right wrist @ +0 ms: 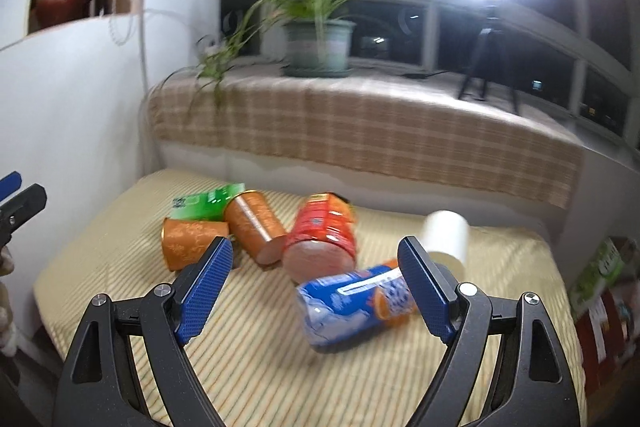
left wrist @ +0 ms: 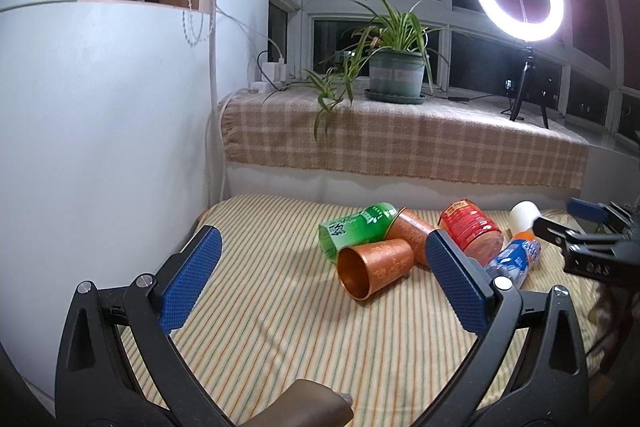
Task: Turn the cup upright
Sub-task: 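Move the right gripper toward the lying copper cup beside the green bottle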
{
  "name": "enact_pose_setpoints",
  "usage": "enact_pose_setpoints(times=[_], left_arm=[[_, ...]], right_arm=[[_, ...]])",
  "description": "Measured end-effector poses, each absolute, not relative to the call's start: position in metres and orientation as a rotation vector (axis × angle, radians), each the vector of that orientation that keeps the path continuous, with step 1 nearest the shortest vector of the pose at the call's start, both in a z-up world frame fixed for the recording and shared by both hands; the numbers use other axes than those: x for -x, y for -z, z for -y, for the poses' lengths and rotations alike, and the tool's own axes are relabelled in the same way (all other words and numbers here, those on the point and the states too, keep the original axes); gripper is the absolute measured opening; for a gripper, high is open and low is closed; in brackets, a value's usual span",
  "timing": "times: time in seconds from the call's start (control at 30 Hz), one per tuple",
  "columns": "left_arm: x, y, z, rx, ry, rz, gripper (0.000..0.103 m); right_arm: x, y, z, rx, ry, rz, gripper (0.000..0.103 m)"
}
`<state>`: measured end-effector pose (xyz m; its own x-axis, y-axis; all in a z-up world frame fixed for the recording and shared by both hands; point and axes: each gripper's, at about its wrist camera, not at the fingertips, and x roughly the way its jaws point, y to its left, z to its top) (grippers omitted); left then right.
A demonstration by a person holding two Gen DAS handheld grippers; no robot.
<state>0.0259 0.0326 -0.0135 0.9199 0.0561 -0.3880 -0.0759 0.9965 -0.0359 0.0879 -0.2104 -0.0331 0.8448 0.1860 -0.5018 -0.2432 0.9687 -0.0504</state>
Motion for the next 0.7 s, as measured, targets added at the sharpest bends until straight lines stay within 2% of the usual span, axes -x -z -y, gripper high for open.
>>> enact_pose_setpoints(times=[0.4, 0.7], left_arm=[[-0.025, 0.030, -0.060, 0.051, -0.125, -0.445, 0.103], [-0.028, 0.039, -0.078, 0.071, -0.182, -0.466, 0.103]], right_arm=[[-0.181, 0.049, 0.168, 0.316, -0.583, -0.791, 0.084], [-0.226, 0.069, 0.124, 0.585, -0.761, -0.963, 0.084]])
